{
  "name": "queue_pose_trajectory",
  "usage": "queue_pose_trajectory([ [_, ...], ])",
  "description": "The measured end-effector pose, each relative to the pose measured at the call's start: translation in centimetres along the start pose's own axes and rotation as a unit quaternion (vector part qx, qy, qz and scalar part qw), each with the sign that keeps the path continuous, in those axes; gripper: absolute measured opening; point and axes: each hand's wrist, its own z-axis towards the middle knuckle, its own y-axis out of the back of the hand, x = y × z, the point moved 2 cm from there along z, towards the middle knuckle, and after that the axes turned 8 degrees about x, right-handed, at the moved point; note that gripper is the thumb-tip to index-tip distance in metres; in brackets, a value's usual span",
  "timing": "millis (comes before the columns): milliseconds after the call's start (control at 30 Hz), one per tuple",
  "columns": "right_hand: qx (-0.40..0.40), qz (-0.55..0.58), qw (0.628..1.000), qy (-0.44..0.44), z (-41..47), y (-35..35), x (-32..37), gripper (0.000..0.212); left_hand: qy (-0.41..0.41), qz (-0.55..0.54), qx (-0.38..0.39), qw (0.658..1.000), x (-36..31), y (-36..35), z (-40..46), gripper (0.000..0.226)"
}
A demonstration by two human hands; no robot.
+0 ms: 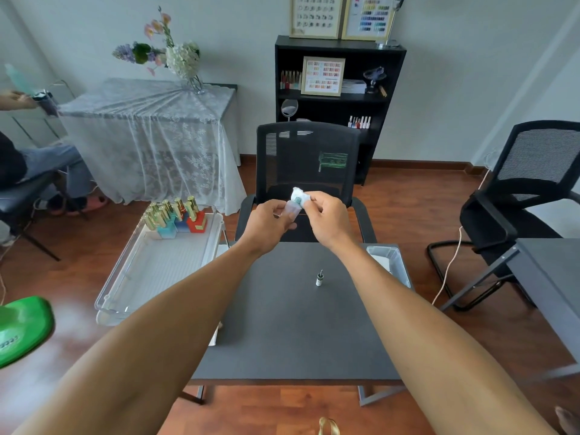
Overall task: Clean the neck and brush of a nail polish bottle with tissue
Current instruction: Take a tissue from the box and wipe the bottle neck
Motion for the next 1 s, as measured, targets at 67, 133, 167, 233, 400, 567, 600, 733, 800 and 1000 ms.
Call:
queue_pose_trajectory([
  [67,0.002,-0.001,1.000,-0.003,0.0,-0.2,0.0,0.024,-0.008,0.013,-0.005,1.000,-0.1,0.1,-0.1,0.043],
  [133,0.000,-0.008,1.000,0.000,-0.1,-0.4,0.1,0.023,-0.005,0.019,-0.022,1.000,-0.2,0.1,-0.1,0.041],
  [167,-0.002,-0.012,1.000,0.004,-0.2,-0.4,0.1,0.022,-0.001,0.018,-0.030,0.999,-0.2,0.2,-0.1,0.039],
  [233,-0.007,-0.021,1.000,0.009,-0.4,-0.4,0.3,0.022,0.004,0.018,-0.038,0.999,-0.2,0.1,0.0,0.034],
  [400,-0.012,-0.056,0.998,0.017,-0.6,-0.3,0.6,0.023,-0.002,0.044,-0.072,0.996,-0.2,0.0,0.0,0.021],
  [567,-0.023,-0.039,0.999,0.002,-0.8,0.3,0.4,0.024,-0.001,0.026,-0.030,0.999,-0.7,-0.5,0.3,0.035],
  [600,-0.025,-0.037,0.999,0.002,-0.9,0.5,0.5,0.024,-0.001,0.009,-0.019,1.000,-0.8,-0.7,0.3,0.037],
  [733,-0.025,-0.032,0.999,0.007,-1.1,1.3,1.1,0.025,-0.006,-0.028,-0.016,0.999,-0.9,-0.9,0.5,0.036],
  [800,-0.020,-0.033,0.999,0.008,-1.3,1.6,1.2,0.025,-0.018,-0.023,-0.002,1.000,-0.8,-0.9,0.5,0.041],
  [1000,-0.030,-0.059,0.998,0.005,-1.6,1.8,1.7,0.024,-0.014,0.010,-0.029,0.999,-0.9,-1.1,0.6,0.038],
])
